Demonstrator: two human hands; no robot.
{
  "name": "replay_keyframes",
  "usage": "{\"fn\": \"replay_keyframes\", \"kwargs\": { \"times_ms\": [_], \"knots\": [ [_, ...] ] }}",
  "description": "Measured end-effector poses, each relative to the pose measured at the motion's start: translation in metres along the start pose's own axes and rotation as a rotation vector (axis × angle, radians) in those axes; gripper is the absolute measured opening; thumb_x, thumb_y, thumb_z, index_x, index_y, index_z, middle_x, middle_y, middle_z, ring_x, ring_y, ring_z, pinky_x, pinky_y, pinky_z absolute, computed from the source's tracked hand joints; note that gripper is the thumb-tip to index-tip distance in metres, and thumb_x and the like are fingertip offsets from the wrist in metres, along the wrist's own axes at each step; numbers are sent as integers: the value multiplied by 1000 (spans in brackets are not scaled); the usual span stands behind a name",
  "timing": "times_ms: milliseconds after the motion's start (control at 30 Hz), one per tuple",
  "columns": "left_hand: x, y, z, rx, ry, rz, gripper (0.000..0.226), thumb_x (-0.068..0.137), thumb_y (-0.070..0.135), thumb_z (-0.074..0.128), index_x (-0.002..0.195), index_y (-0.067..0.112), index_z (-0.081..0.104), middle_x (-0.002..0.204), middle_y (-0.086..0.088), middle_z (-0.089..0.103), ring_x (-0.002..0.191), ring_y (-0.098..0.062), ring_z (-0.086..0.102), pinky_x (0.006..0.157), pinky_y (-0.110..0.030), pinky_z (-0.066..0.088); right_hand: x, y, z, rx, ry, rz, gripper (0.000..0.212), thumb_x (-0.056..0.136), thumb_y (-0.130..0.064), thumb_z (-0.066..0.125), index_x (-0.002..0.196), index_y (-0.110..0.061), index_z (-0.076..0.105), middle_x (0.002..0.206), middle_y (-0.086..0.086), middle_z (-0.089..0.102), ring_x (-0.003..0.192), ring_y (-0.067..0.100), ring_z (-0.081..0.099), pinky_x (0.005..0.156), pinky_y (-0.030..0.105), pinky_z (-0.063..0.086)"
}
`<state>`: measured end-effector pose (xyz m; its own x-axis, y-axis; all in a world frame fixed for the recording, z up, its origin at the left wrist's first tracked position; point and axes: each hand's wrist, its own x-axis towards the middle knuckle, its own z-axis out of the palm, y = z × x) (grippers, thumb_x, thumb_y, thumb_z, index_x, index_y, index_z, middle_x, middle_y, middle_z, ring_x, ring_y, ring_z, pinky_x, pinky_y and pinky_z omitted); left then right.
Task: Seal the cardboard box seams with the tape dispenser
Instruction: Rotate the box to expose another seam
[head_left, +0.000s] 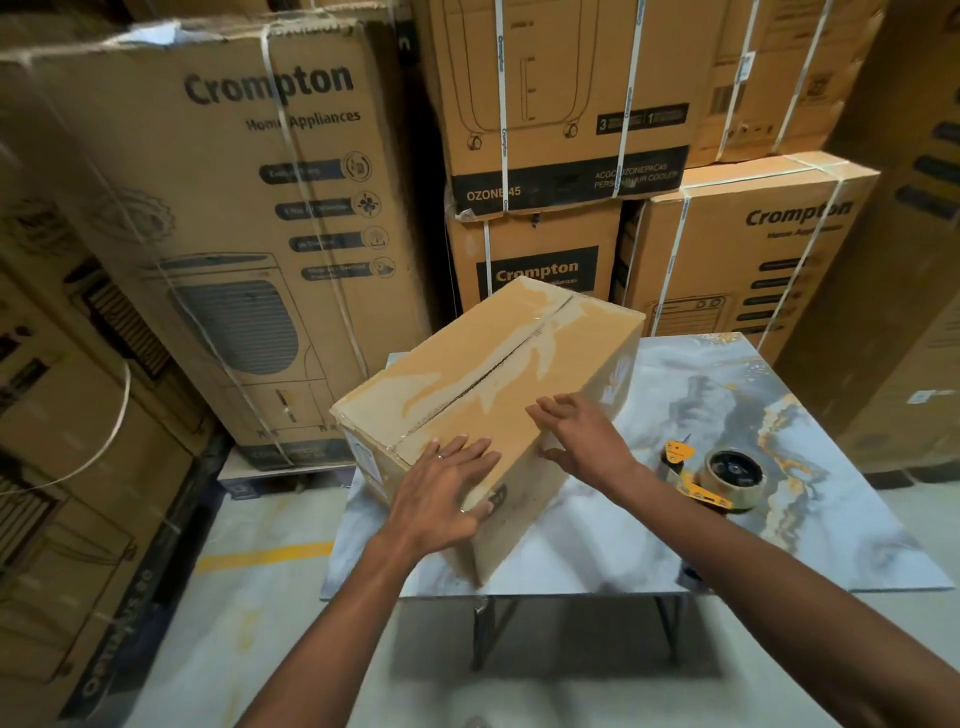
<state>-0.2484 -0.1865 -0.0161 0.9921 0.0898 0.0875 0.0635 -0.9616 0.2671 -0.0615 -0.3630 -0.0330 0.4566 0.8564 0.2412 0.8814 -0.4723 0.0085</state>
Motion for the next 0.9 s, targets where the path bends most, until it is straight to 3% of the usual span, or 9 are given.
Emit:
{"fn": "replay_keyframes", "kwargs": {
  "times_ms": [167,233,333,433,500,567,667,767,900],
  "knots": [
    [-27,-46,-18,-13,9,23,68,85,37,71,149,34,48,157,17,36,149,-11,30,121,-37,21,-1,-37,9,-87,2,1,60,78,-43,78,127,-16,56,113,2,62,97,31,56,85,42,48],
    [-33,-63,-27,12,-9,7,70,85,31,73,149,36,46,156,21,35,148,-6,29,119,-33,24,1,-52,8,-114,34,-13,49,81,-42,75,120,-17,59,105,0,64,90,28,55,82,41,47],
    [-42,-90,-37,28,-16,-55,75,81,21,74,149,35,46,156,20,37,147,-6,31,119,-42,35,6,-65,5,-69,97,-74,41,80,-35,76,115,-19,64,101,-3,67,82,26,54,76,39,48],
    [-42,-98,-43,61,-12,-121,80,77,12,72,150,31,46,158,12,39,148,-12,32,121,-44,31,11,-59,-3,122,70,-143,51,84,-41,74,130,-20,63,126,-2,66,94,26,53,80,40,51],
    [-33,-87,-47,161,-74,-153,86,77,16,74,154,30,39,162,7,33,150,-18,30,125,-43,20,13,-45,-9,165,-7,-108,63,88,-53,66,144,-26,51,144,-4,55,116,25,51,96,43,49],
    [-18,-71,-46,247,-142,-144,92,77,35,77,157,31,32,165,1,27,150,-25,29,125,-46,17,14,-19,-12,139,-79,1,80,85,-65,62,153,-32,36,158,-2,38,137,23,40,114,46,37],
    [8,-45,-37,221,-164,-111,98,75,64,73,157,32,29,166,-1,25,150,-28,28,123,-45,21,12,27,-18,81,-163,159,103,73,-73,68,157,-33,24,164,3,22,147,29,25,119,50,28],
    [36,-19,-22,167,-114,-68,90,81,60,71,155,28,31,163,-4,30,147,-30,30,119,-42,28,8,64,-22,11,-262,271,117,65,-74,74,159,-32,18,166,10,15,150,35,15,119,55,17],
    [59,-10,-4,159,-52,-68,83,88,52,68,156,29,28,164,-1,25,150,-28,22,122,-42,22,-2,83,-13,-14,-276,319,127,60,-88,64,160,-34,6,168,8,8,152,34,8,120,59,8]
  ]
}}
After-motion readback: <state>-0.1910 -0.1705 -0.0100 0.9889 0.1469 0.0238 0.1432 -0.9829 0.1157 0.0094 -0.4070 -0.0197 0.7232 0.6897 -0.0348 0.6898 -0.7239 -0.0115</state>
